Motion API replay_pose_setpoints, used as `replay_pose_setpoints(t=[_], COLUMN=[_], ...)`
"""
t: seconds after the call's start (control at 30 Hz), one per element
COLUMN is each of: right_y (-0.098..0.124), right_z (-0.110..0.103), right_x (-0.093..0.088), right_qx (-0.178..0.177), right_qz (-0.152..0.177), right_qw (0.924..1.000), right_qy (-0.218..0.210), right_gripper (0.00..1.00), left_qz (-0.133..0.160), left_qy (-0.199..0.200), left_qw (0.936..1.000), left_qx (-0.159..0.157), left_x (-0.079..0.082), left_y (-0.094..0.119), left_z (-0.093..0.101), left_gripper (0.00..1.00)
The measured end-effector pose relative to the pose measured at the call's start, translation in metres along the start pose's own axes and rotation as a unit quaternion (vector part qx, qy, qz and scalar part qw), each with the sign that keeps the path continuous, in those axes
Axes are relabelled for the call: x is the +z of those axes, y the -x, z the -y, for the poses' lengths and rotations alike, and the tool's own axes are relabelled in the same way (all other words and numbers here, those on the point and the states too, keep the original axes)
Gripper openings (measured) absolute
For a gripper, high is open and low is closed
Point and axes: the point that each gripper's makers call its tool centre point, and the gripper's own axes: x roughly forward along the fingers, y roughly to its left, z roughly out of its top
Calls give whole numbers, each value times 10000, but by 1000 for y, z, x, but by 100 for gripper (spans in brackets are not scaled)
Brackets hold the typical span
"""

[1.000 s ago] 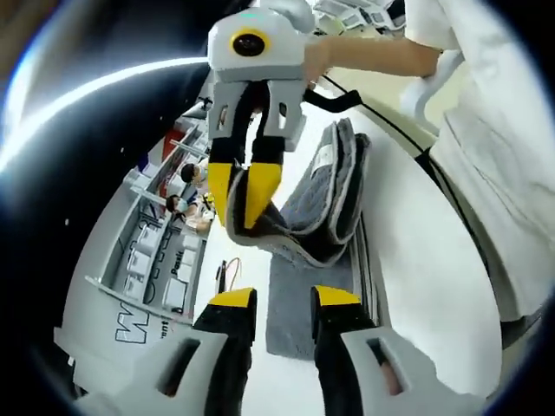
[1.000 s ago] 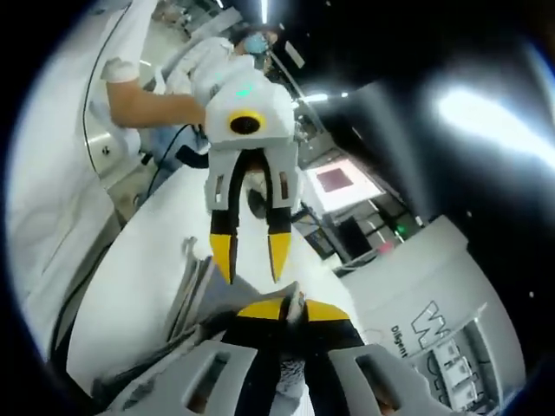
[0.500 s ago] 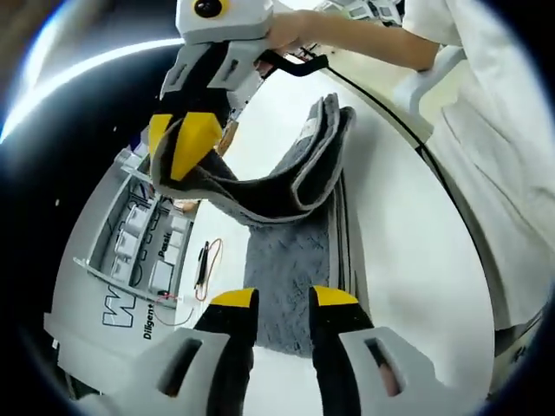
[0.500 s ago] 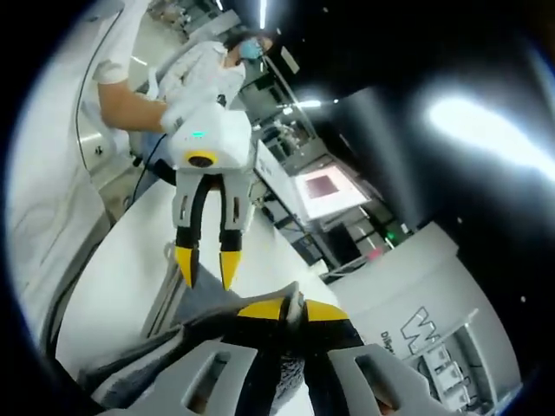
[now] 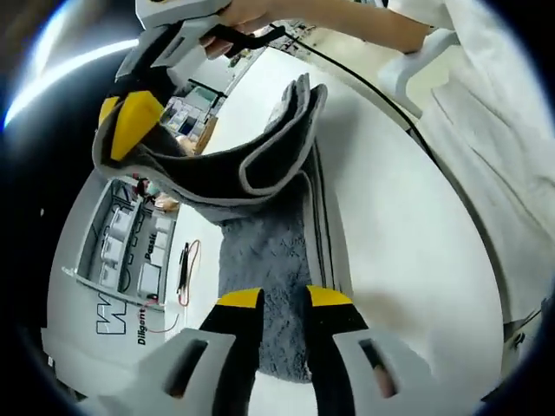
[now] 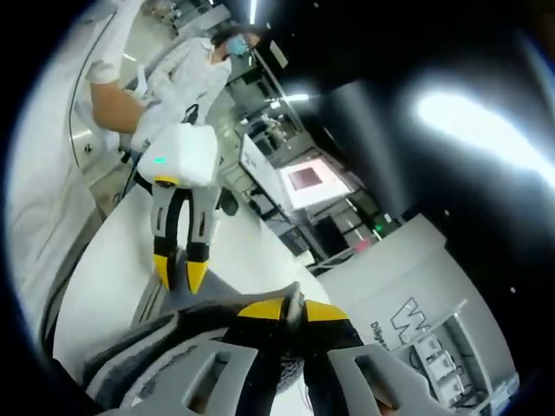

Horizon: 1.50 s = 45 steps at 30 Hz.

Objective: Open the folded towel by lifting each exposed corner and separating the folded layers until the towel lies flat within the target outline without major curled edges

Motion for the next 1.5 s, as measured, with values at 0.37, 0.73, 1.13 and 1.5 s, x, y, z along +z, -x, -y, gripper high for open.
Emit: replay_pose_setpoints(t=[0.37,0.73,1.13,1.5], right_y=[10,39,72,94], right_z=[10,22,34,32], right_x=[-6,-25,-51,-69], right_qx=[-189,-509,-932,-1062], right_qz=[-90,-401,-847,-1198], right_qw=[9998,9978,9914,9861], right_qy=[-38,-157,-364,-453], right_gripper=[0,0,0,2], left_qz=[-61,-224,32,316], left_qy=[-71,-350,-589,-757], left_qw=[9998,9975,9975,9950], left_qx=[-190,-579,-376,-575], left_x=[0,-1,19,40], left_y=[-13,-30,-32,-49], left_z=[12,22,5,9], left_gripper=[22,21,22,28])
